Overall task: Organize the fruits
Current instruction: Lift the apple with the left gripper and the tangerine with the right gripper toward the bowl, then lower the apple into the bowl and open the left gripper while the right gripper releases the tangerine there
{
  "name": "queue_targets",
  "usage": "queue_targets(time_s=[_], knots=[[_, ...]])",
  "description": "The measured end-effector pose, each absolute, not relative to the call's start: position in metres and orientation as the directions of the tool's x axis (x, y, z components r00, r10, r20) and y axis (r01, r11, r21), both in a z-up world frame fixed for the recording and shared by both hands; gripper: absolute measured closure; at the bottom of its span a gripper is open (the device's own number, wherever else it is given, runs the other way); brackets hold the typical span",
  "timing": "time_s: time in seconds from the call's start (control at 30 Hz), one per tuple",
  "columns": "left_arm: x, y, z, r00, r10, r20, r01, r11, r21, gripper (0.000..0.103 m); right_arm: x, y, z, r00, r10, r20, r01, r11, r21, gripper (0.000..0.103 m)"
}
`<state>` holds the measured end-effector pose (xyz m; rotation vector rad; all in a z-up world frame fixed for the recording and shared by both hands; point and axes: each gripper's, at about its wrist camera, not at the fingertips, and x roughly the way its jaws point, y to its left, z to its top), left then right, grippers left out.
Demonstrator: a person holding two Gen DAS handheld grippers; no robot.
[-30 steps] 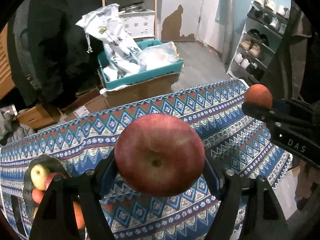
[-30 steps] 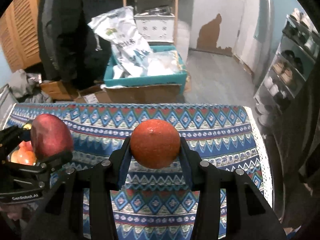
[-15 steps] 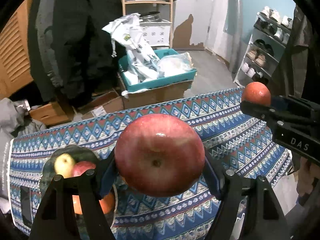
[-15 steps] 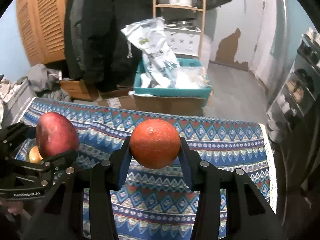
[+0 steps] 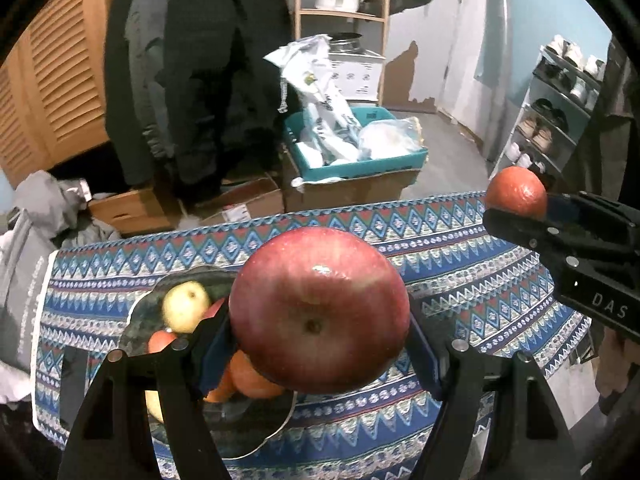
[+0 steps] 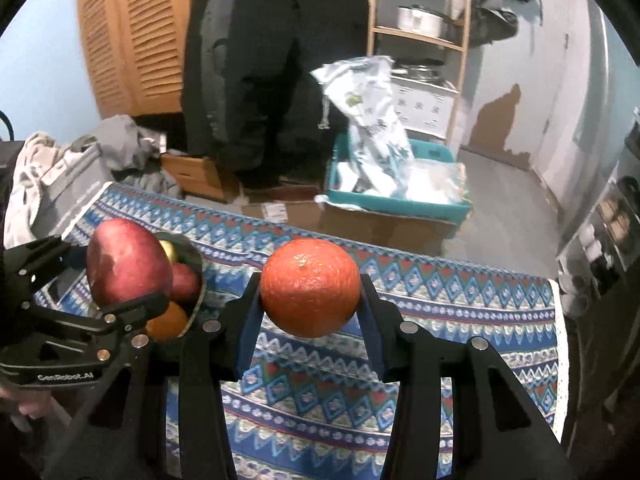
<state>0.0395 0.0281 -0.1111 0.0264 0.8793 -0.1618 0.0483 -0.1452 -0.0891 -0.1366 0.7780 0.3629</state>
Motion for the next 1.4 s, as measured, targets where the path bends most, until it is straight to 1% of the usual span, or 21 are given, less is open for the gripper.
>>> queue_targets(time_s=[0.27, 0.53, 0.8, 0.93, 1.2, 1.4], knots=[[0.029, 0.068, -0.113, 0.628, -0.091, -0.773, 0.090, 0.995, -0.044, 0.026, 0.049, -0.106, -0.094, 0.618, 0.325, -0.716, -0.428, 0.903, 0.040, 0.059], [0.032, 0.116, -0.124, 0.619, -0.063, -0.783, 0.004, 0.997, -0.077, 0.026, 0.055, -0.071, -0.109, 0.578, 0.364, -0.731, -0.475, 0.878, 0.063, 0.059], [0.040, 0.150, -0.154, 0.574, -0.031, -0.818, -0.069, 0.994, -0.087, 0.026, 0.060, -0.034, -0.128, 0.543, 0.371, -0.754, -0.515, 0.856, 0.051, 0.059], [0.043, 0.159, -0.168, 0.552, -0.016, -0.834, -0.080, 0.994, -0.073, 0.026, 0.064, -0.020, -0.135, 0.530, 0.380, -0.758, -0.529, 0.847, 0.055, 0.059], [0.058, 0.171, -0.203, 0.477, -0.025, -0.878, -0.114, 0.989, -0.090, 0.026, 0.076, 0.000, -0.149, 0.501, 0.385, -0.775, -0.538, 0.840, 0.070, 0.059], [0.065, 0.173, -0.218, 0.453, -0.040, -0.891, -0.112, 0.988, -0.102, 0.026, 0.081, 0.007, -0.162, 0.478, 0.381, -0.792, -0.542, 0.837, 0.076, 0.059]])
